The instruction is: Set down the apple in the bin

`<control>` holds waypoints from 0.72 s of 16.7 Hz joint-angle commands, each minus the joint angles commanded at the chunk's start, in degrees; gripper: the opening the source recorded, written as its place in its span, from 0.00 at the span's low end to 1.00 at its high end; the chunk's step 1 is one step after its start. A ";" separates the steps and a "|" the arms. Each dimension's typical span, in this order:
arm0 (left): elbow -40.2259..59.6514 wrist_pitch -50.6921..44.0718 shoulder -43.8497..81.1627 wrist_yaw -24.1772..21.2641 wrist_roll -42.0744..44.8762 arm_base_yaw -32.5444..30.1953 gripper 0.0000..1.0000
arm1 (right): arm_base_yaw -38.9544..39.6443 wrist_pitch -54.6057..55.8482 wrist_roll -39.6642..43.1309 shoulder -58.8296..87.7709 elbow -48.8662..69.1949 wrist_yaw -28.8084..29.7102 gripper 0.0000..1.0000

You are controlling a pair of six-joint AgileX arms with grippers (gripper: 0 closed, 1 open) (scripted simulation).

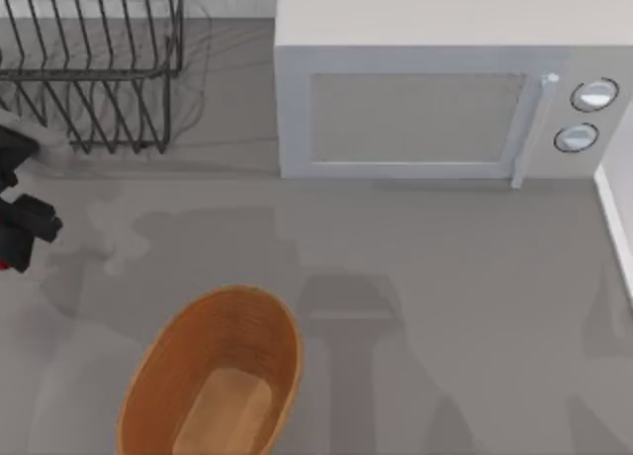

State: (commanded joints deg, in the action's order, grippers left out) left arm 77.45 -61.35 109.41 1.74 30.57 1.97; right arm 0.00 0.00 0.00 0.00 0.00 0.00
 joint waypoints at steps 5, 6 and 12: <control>10.98 -16.12 -4.12 -0.01 -0.16 -0.25 0.00 | 0.00 0.00 0.00 0.00 0.00 0.00 1.00; 12.44 -17.77 -4.88 -0.01 -0.22 -0.28 0.00 | 0.00 0.00 0.00 0.00 0.00 0.00 1.00; 13.68 -19.08 -5.51 0.03 -0.20 -0.14 0.00 | 0.00 0.00 0.00 0.00 0.00 0.00 1.00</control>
State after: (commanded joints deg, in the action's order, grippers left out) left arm 91.13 -80.43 103.90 1.77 30.38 1.83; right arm 0.00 0.00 0.00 0.00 0.00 0.00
